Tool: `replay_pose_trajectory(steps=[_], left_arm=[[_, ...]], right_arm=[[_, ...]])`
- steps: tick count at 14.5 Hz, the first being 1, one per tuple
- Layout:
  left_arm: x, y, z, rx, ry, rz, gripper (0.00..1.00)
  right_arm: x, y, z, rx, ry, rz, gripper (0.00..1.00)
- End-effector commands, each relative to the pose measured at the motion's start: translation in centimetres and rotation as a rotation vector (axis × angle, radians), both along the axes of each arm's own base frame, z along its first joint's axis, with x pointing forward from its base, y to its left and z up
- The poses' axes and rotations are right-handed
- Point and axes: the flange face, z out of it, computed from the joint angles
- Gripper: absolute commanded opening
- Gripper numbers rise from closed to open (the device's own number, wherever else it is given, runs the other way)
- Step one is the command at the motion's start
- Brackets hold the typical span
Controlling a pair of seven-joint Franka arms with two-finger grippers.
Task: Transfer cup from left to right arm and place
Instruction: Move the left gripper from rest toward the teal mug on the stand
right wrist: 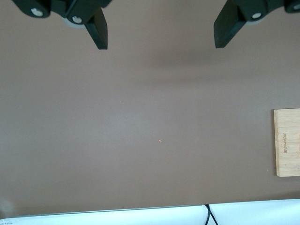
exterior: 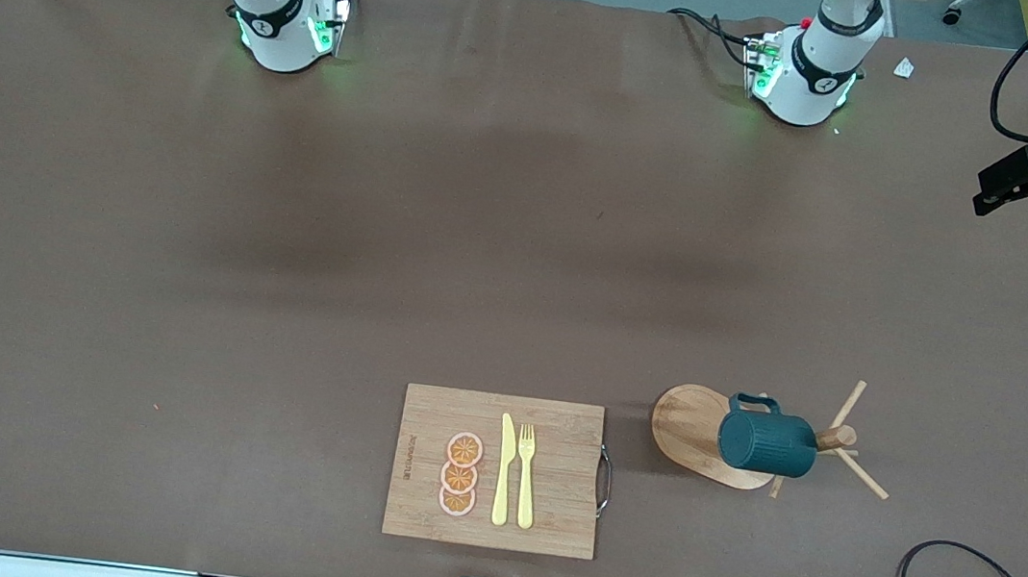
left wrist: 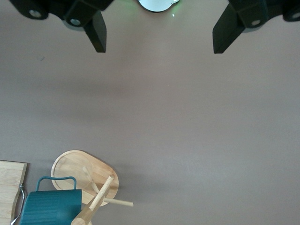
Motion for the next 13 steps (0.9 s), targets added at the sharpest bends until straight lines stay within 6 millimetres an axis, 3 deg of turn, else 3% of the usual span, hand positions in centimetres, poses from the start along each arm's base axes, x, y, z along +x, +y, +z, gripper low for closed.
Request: replay_pose_trajectory(steps=[1,4,9,13], left_arm=[[0.1,-0.2,0.5,-0.016,0.002,-0.025,1.00],[0.4,0.2,0.2,-0.007,0.004,-0.018,1.00],[3.5,0.1,-2.3,-0.020,0.033,0.019,1.00],[7.9,0.1,-3.0,-0.045,-0.006,0.323,1.00]], right_arm=[[-0.1,0.2,0.3,-0.008,-0.002,0.001,1.00],[-0.1,0.4,0.2,-0.002,0.002,-0.021,1.00],[-0.1,0.6,0.2,-0.003,-0.001,-0.017,1.00],[0.3,0.7,-0.8,0.010,0.019,-0.016,1.00]])
